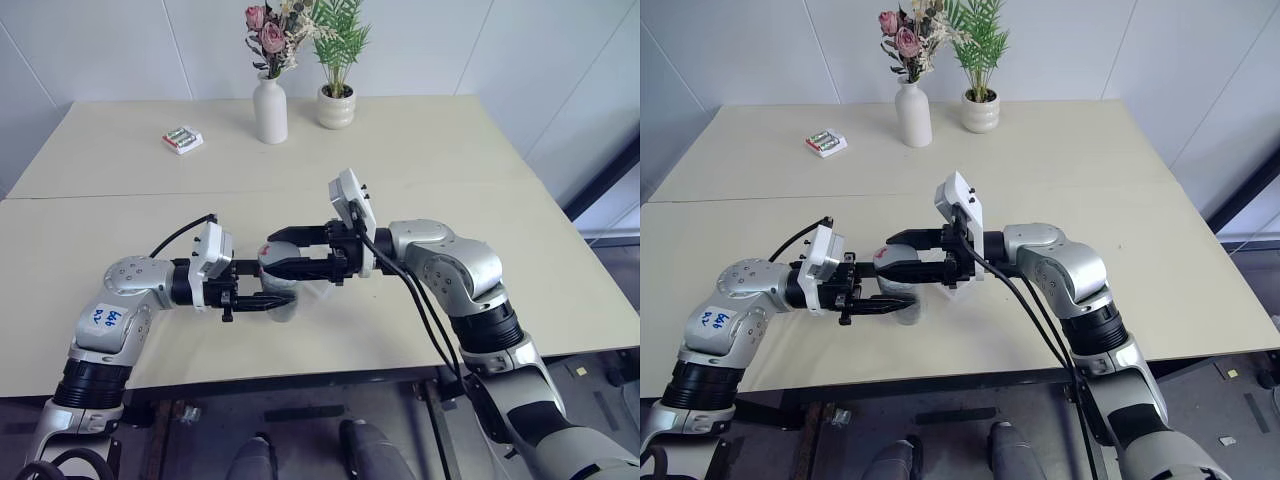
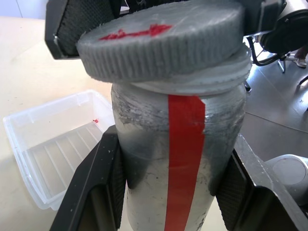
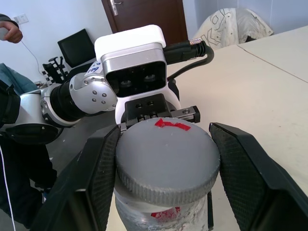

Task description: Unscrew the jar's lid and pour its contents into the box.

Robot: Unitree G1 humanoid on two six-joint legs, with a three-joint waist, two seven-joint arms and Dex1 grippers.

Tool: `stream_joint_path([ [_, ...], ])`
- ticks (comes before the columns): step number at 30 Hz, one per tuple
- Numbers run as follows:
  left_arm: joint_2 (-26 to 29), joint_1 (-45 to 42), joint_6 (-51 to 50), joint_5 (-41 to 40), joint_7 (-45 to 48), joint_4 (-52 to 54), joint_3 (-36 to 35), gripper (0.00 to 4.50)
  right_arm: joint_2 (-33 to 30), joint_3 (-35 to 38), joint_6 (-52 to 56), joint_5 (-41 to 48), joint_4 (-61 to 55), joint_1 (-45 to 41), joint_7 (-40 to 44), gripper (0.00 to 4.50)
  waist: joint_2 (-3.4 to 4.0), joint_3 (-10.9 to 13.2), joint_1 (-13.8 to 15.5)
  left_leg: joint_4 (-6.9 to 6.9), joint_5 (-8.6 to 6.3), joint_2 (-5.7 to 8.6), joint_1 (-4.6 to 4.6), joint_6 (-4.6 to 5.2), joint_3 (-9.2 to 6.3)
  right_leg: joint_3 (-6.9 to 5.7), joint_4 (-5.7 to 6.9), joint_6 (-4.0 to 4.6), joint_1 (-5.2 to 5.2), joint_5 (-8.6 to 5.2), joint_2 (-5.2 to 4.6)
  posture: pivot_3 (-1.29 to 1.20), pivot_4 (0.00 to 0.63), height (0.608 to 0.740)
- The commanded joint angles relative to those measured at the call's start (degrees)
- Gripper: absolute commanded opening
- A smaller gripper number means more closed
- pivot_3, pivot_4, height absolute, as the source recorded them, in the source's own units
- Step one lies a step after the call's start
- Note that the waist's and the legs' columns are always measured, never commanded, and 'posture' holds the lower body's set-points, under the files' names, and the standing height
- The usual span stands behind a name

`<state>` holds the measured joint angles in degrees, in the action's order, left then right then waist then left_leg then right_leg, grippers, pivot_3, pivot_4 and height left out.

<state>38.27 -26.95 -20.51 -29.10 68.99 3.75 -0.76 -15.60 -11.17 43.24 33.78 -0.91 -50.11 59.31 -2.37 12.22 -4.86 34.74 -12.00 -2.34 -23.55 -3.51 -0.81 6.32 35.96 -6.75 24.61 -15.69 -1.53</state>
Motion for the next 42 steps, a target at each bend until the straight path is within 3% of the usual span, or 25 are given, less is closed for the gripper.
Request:
stream_joint_path([
  [1,0.4,-0.4,0.8,-0.6,0.3,1.6,-0.9,2.05,0.3,1.8,0.5,2.2,-2.4,-1.0,0.1,2.95,0.0,0.0,0.0,0.0,0.0,0.0,0.0,0.0,0.0,0.0,0.0,0.0,0.0,0.0,0.0,0.0,0.15,0.74],
  [11,0.7,0.1,0.6,-0.5,0.3,1.8,-0.9,2.05,4.0,9.6,-0.2,7.3,-0.1,-4.4,-3.9,2.95,0.0,0.0,0.0,0.0,0.0,-0.01,0.0,0.0,0.0,0.0,0.0,0.0,0.0,0.0,0.0,0.0,0.15,0.74],
  [18,0.8,0.6,1.1,-0.3,0.0,2.2,-1.3,2.05,-0.8,15.7,-10.5,1.4,4.3,-5.3,-8.4,2.95,0.0,0.0,0.1,-0.02,0.0,-0.01,-0.01,0.0,0.01,0.0,-0.04,0.0,0.0,0.0,0.0,0.0,0.15,0.74],
  [22,1.7,0.9,1.5,-0.2,-0.8,1.9,-3.1,2.05,-10.7,18.4,-17.9,-6.0,7.3,0.9,-9.1,2.95,0.0,0.0,0.5,-0.07,-0.01,0.0,-0.02,0.02,0.02,0.0,-0.14,0.0,-0.01,0.0,0.0,0.0,0.15,0.74],
  [27,3.0,1.2,1.5,-0.6,-1.5,1.7,-5.1,2.05,-15.7,22.9,-24.1,-9.8,10.2,8.6,-12.9,2.95,0.02,0.0,0.1,-0.08,-0.13,-0.01,-0.08,0.14,0.1,0.06,-0.25,-0.02,0.01,-0.02,0.0,0.0,0.15,0.74],
  [33,3.0,1.1,1.1,-1.0,-2.7,2.3,-6.0,2.05,-15.8,25.9,-29.7,-12.4,15.3,15.6,-17.0,2.95,0.02,0.0,-0.1,-0.06,-0.15,-0.02,0.12,0.17,0.25,0.22,-0.08,-0.05,-0.02,-0.03,0.03,0.0,0.15,0.74],
  [42,2.3,0.6,0.9,-1.0,-3.9,2.4,-5.9,2.05,-11.5,23.8,-36.1,-15.0,24.1,19.4,-19.2,2.95,0.03,0.0,-0.1,0.27,-0.15,-0.02,0.15,0.18,0.44,0.41,-0.07,-0.1,-0.11,0.0,0.03,0.0,0.15,0.74],
])
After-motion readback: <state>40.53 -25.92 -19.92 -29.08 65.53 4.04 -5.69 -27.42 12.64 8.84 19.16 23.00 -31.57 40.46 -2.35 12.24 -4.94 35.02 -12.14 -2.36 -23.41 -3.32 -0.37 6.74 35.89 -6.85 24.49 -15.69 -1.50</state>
